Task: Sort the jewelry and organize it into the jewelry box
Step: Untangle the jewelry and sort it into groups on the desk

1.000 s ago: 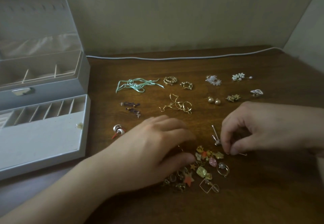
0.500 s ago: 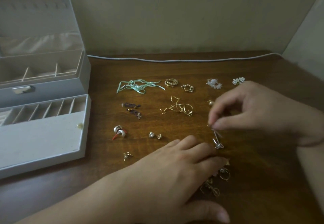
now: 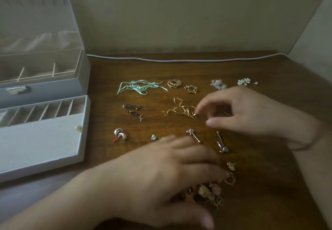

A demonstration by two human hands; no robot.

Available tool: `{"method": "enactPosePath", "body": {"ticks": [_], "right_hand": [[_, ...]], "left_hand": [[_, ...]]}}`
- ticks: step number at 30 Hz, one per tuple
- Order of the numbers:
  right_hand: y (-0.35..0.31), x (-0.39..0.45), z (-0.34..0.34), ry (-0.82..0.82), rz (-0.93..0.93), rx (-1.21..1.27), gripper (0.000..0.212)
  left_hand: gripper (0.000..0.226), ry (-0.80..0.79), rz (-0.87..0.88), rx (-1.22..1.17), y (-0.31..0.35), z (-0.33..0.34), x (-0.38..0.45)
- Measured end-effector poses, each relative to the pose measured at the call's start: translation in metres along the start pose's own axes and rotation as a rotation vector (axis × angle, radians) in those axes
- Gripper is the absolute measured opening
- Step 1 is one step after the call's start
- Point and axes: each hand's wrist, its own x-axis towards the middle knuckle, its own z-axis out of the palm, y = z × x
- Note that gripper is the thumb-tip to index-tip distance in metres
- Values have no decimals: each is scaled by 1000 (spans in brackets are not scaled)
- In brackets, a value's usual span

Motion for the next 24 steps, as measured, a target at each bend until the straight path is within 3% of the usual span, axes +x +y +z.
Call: {"method": "enactPosePath", "body": {"ticks": [5,10,19,24], "right_hand": [[11,-21,-11,-334,110,-95,35],[6,-24,-12,-387,120,-45,27],[12,-20,-6,-288,16,8,9],[-3,-8,11,62,-74,119,6]], "left_hand": [[30,345,-213,57,-29,-17,-15],[29,377,-300,99,-44,-13,-21],[25,343,-296,89,-44,-11,-20],[27,329,-309,91,-44,-11,-20]]}}
